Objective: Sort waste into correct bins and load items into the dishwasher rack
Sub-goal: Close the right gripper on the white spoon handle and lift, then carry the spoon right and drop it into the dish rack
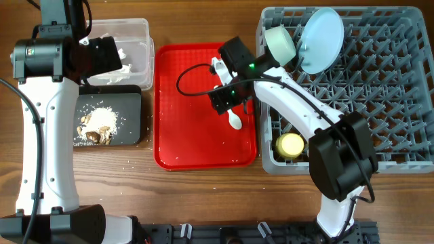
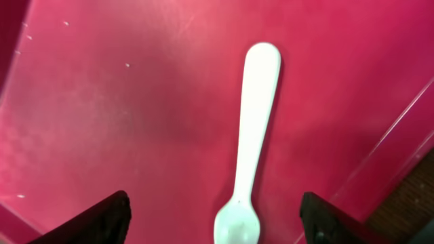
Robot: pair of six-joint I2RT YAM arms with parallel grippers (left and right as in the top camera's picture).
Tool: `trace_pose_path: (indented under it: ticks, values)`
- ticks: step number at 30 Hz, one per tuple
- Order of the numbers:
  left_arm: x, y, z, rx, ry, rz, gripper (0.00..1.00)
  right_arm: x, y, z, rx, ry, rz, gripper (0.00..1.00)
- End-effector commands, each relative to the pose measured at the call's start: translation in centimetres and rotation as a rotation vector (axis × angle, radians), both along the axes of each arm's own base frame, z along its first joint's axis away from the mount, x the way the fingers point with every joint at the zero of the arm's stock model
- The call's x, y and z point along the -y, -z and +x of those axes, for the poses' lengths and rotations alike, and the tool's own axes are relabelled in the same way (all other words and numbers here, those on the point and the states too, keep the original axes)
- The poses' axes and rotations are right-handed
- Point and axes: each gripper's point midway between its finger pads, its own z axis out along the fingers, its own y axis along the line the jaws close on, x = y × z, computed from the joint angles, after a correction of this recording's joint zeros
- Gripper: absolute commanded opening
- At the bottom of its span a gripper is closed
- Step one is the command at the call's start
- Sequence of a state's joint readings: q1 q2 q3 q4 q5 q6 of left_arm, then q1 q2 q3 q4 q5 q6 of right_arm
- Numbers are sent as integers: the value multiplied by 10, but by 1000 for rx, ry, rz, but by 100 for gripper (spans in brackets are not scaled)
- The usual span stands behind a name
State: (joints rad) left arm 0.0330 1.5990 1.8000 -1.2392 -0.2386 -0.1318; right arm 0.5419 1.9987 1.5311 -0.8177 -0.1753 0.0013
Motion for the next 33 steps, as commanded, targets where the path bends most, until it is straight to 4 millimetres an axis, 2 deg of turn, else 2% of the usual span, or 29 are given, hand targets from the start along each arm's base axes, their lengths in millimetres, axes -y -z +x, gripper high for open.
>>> trace_pose_path:
  ticks: [1, 3, 5, 11, 16, 20, 23, 26, 29, 33]
  values:
    - [-3, -2, 1, 1, 3, 11, 100, 7, 26, -5, -10, -22, -48, 79]
    - [-3, -2, 1, 1, 3, 11, 100, 8, 36, -8, 2, -52, -46, 74]
    - [-3, -2, 1, 1, 3, 11, 100, 10, 43, -10, 7, -75, -50, 64]
    - [-3, -2, 1, 1, 3, 11, 100, 12, 64, -15, 37, -120, -46, 59]
    - [-3, -2, 1, 1, 3, 11, 100, 14, 76, -16, 60, -117, -36, 45]
    - [-3, -2, 1, 1, 3, 11, 100, 16, 76, -9, 90, -106, -49, 25]
    - [-3, -2, 1, 1, 3, 11, 100, 16, 76, -8, 94, -100, -45, 4]
    - [-3, -2, 1, 1, 3, 11, 100, 17, 76, -9, 82, -79, -43, 4]
    - [-3, -2, 1, 1, 3, 11, 100, 14, 60, -7, 80, -57, -25, 4]
    - [-3, -2, 1, 1, 3, 11, 100, -2, -5, 3, 132, -70, 57, 4]
